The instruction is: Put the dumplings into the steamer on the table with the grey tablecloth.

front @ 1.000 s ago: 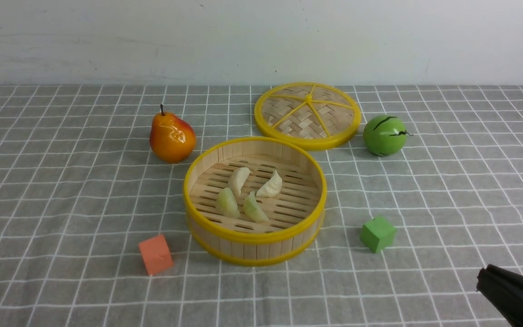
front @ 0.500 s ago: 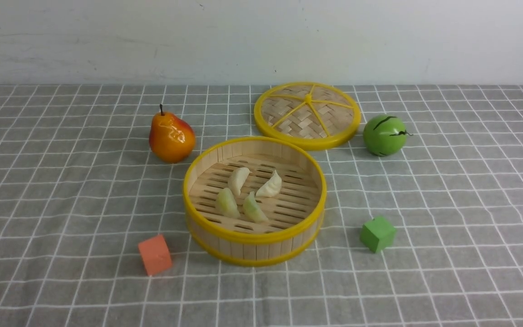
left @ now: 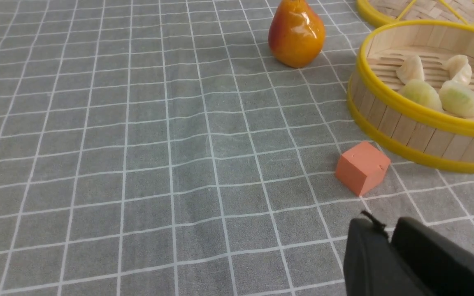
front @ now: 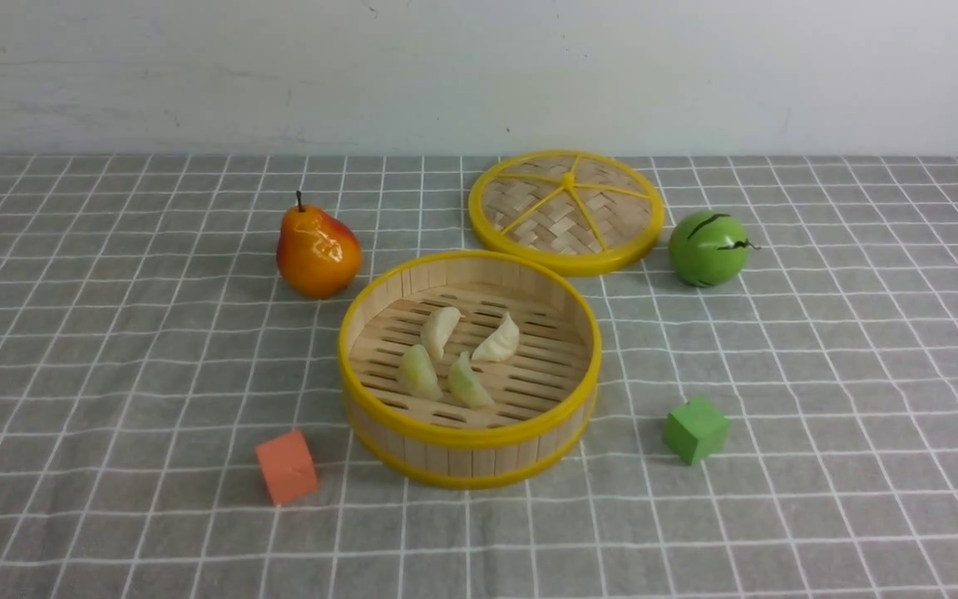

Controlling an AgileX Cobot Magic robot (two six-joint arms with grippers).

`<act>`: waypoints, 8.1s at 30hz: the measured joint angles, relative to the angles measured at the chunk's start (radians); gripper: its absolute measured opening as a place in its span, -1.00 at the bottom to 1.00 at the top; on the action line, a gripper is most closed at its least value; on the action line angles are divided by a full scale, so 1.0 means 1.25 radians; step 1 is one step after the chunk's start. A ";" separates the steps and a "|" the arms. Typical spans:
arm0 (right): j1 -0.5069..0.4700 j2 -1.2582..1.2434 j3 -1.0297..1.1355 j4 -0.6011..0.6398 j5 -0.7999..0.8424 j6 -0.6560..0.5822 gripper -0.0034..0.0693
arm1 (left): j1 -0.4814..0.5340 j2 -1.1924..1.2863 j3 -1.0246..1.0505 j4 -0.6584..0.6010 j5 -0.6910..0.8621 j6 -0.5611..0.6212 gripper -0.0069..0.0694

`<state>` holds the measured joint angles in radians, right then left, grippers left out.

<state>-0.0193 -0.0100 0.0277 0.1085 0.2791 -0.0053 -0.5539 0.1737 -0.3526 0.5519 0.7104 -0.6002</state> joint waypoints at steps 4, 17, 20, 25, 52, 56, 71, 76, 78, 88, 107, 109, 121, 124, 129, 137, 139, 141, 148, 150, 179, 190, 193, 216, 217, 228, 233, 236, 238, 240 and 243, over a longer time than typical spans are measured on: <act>0.011 0.000 -0.003 0.094 0.064 -0.173 -0.91 | 0.000 0.000 0.000 0.000 0.000 0.000 -0.60; 0.033 0.000 -0.008 0.135 0.091 -0.189 -0.91 | 0.000 0.000 0.000 0.000 0.000 0.000 -0.57; 0.033 0.000 -0.008 0.110 0.091 -0.139 -0.91 | 0.000 0.000 0.000 0.000 0.000 0.000 -0.55; 0.033 0.000 -0.008 0.013 0.088 -0.003 -0.91 | 0.000 0.000 0.000 0.000 0.000 0.000 -0.54; 0.033 0.000 -0.008 0.079 0.083 0.140 -0.84 | 0.000 0.000 0.000 0.000 0.000 -0.001 -0.49; 0.034 -0.001 -0.008 0.059 0.089 0.140 -0.82 | 0.000 0.000 0.000 0.000 0.000 -0.001 -0.48; 0.139 -0.001 -0.009 0.056 0.093 0.031 -0.77 | 0.000 0.000 0.000 0.000 0.000 -0.001 -0.44; 0.144 -0.001 -0.009 0.057 0.093 0.028 -0.75 | 0.000 0.000 0.000 0.000 0.000 -0.001 -0.44; 0.128 -0.001 -0.009 0.059 0.093 0.026 -0.74 | 0.000 0.000 0.000 0.000 0.000 -0.001 -0.44; 0.032 -0.001 -0.009 0.063 0.093 0.026 -0.71 | 0.000 0.000 0.000 0.000 0.000 -0.001 -0.44; 0.026 -0.001 -0.009 0.063 0.093 0.026 -0.64 | 0.000 0.000 0.000 0.000 0.000 -0.001 -0.41; 0.026 -0.001 -0.009 0.063 0.093 0.026 -0.63 | 0.000 0.000 0.000 0.000 0.000 -0.001 -0.40; 0.026 -0.001 -0.009 0.063 0.093 0.026 -0.58 | 0.000 0.000 0.000 0.000 0.000 -0.001 -0.38; 0.026 -0.001 -0.009 0.063 0.093 0.026 -0.57 | 0.000 0.000 0.000 0.000 0.000 -0.001 -0.37; 0.026 -0.001 -0.009 0.063 0.093 0.026 -0.55 | 0.000 -0.007 0.025 0.001 -0.002 -0.001 -0.35; 0.026 -0.001 -0.009 0.063 0.093 0.026 -0.53 | 0.000 -0.016 0.187 0.009 -0.003 0.001 -0.33; 0.026 -0.001 -0.009 0.063 0.093 0.026 -0.53 | 0.000 -0.049 0.213 0.004 -0.013 0.000 -0.33; 0.026 -0.001 -0.009 0.063 0.094 0.026 -0.53 | 0.000 -0.084 0.218 -0.008 -0.055 0.000 -0.33; 0.026 -0.001 -0.009 0.064 0.094 0.026 -0.52 | 0.068 -0.148 0.254 -0.117 -0.296 0.038 -0.36; 0.026 -0.001 -0.009 0.064 0.094 0.026 -0.51 | 0.109 -0.148 0.289 -0.181 -0.367 0.081 -0.43; 0.026 -0.001 -0.009 0.064 0.094 0.026 -0.41 | 0.447 -0.148 0.307 -0.497 -0.251 0.384 -0.86; 0.026 -0.001 -0.009 0.063 0.094 0.026 -0.39 | 0.344 -0.148 0.307 -0.501 -0.249 0.395 -0.86; 0.026 -0.001 -0.009 0.064 0.094 0.026 -0.39 | 0.344 -0.148 0.307 -0.501 -0.249 0.395 -0.86; 0.026 -0.001 -0.009 0.063 0.094 0.026 -0.29 | 0.344 -0.148 0.307 -0.501 -0.249 0.396 -0.86; 0.026 -0.001 -0.009 0.063 0.094 0.026 -0.29 | 0.344 -0.148 0.307 -0.501 -0.249 0.396 -0.86; 0.026 -0.001 -0.009 0.063 0.094 0.026 -0.25 | 0.344 -0.148 0.307 -0.501 -0.249 0.396 -0.86; 0.026 -0.001 -0.009 0.063 0.094 0.026 -0.25 | 0.344 -0.148 0.307 -0.501 -0.249 0.396 -0.86; 0.026 -0.001 -0.009 0.064 0.094 0.026 -0.25 | 0.344 -0.148 0.307 -0.501 -0.249 0.396 -0.85; 0.026 -0.001 -0.009 0.064 0.094 0.026 -0.25 | 0.344 -0.148 0.307 -0.501 -0.249 0.396 -0.85; 0.026 -0.001 -0.009 0.064 0.094 0.026 -0.25 | 0.344 -0.148 0.307 -0.501 -0.249 0.396 -0.85; 0.026 -0.001 -0.009 0.064 0.094 0.026 -0.25 | 0.344 -0.148 0.307 -0.501 -0.249 0.396 -0.84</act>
<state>0.0130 -0.0111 0.0170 0.1889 0.3967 0.0273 -0.1236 -0.0108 0.0308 -0.0742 0.3988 -0.1053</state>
